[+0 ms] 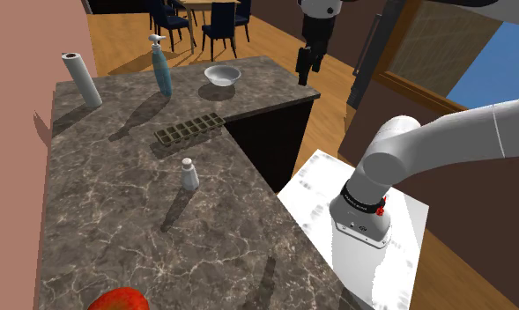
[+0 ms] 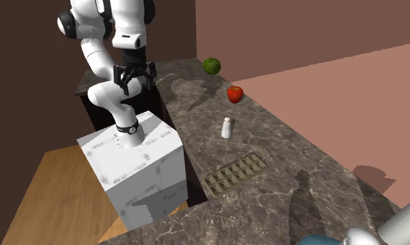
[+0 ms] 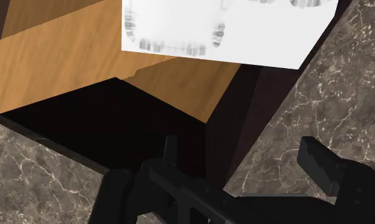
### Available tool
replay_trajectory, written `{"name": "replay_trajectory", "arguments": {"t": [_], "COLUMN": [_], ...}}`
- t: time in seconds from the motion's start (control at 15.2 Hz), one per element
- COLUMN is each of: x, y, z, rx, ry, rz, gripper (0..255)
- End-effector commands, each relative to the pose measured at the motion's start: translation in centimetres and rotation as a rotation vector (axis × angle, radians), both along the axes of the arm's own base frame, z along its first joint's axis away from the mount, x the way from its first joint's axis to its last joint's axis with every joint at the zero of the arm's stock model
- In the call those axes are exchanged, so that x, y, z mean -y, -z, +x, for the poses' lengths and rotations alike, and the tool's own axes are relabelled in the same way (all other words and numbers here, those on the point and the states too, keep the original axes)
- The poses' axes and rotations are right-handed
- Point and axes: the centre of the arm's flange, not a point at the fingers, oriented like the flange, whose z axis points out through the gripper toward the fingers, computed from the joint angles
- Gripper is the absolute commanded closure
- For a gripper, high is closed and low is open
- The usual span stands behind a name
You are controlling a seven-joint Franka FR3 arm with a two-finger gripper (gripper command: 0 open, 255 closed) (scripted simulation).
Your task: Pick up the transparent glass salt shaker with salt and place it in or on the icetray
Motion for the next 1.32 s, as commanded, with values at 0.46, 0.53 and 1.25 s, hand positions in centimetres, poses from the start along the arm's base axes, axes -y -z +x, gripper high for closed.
{"name": "replay_trajectory", "arguments": {"t": [0.46,0.53,1.25], "x": [-7.6,-8.7,-20.6], "y": [3.7,4.2,10.2], "z": [4.1,4.7,11.0], "rx": [-0.017,-0.019,-0.045], "ry": [-0.003,-0.003,-0.008], "rz": [-0.002,-0.003,-0.006], "gripper": [0,0,0]}}
